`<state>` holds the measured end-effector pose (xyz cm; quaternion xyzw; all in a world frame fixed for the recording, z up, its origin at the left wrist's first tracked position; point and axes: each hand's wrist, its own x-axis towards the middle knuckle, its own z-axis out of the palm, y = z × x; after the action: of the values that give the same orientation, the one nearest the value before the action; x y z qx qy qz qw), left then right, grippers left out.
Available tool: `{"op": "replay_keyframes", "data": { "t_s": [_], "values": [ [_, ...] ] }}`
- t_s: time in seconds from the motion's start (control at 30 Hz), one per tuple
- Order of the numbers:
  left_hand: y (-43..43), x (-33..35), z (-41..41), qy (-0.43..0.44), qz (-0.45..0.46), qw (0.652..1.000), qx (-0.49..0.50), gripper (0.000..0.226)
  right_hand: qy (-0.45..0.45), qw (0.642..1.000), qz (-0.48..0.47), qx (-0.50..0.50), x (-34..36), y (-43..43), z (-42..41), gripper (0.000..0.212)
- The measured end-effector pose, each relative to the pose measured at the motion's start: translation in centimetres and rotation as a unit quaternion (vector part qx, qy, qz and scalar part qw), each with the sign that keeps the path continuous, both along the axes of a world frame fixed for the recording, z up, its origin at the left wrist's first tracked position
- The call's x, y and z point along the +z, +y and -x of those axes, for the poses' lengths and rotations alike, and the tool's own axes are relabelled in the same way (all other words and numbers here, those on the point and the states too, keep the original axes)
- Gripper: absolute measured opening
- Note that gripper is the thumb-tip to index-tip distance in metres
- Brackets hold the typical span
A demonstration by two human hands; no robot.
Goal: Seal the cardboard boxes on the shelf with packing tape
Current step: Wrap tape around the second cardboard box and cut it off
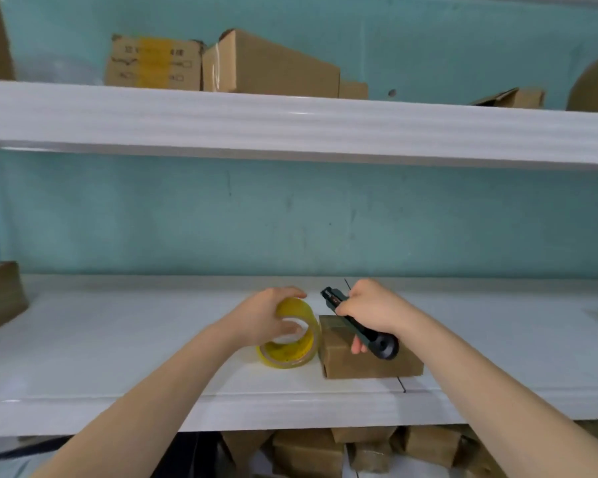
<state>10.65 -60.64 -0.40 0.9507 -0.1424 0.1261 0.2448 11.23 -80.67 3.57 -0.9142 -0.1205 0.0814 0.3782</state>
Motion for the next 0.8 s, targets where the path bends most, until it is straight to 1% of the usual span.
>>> {"op": "replay_keyframes", "data": {
  "t_s": [0.07, 0.13, 0.23, 0.3, 0.37, 0.47, 0.67, 0.73, 0.8],
  "values": [
    [0.4, -0.3, 0.1, -0.041, -0.030, 0.999, -0.010, 0.047, 0.015, 1.000, 0.019, 0.010, -0.2, 0.3, 0.0, 0.009],
    [0.8, -0.4, 0.1, -0.062, -0.080, 0.995, -0.017, 0.054, 0.034, 0.998, 0.053, 0.023, 0.1, 0.5, 0.2, 0.010],
    [1.2, -0.5, 0.3, -0.068, -0.149, 0.987, -0.006, 0.062, 0.056, 0.989, 0.133, 0.033, 1.0, 0.8, 0.7, 0.011],
    [1.4, -0.4, 0.4, -0.076, -0.193, 0.978, 0.000, 0.066, 0.063, 0.984, 0.165, 0.037, 1.2, 1.0, 0.9, 0.012],
    [1.5, 0.0, 0.6, -0.087, -0.258, 0.962, 0.011, 0.069, 0.069, 0.979, 0.185, 0.042, 1.3, 1.1, 1.1, 0.012],
    [2.4, 0.8, 0.6, -0.098, -0.366, 0.925, 0.020, 0.064, 0.072, 0.974, 0.211, 0.047, 1.5, 1.4, 1.1, 0.015],
    [2.2, 1.0, 0.9, -0.073, -0.394, 0.915, 0.046, 0.057, 0.081, 0.974, 0.205, 0.061, 2.2, 2.3, 1.0, 0.017],
    [1.5, 1.1, 1.2, -0.100, -0.436, 0.892, 0.062, 0.053, 0.084, 0.970, 0.217, 0.067, 2.3, 3.0, 1.0, 0.017],
    [0.5, 1.2, 1.5, -0.136, -0.483, 0.863, 0.064, 0.040, 0.081, 0.965, 0.238, 0.068, 2.3, 3.9, 0.7, 0.020]
  ]
}}
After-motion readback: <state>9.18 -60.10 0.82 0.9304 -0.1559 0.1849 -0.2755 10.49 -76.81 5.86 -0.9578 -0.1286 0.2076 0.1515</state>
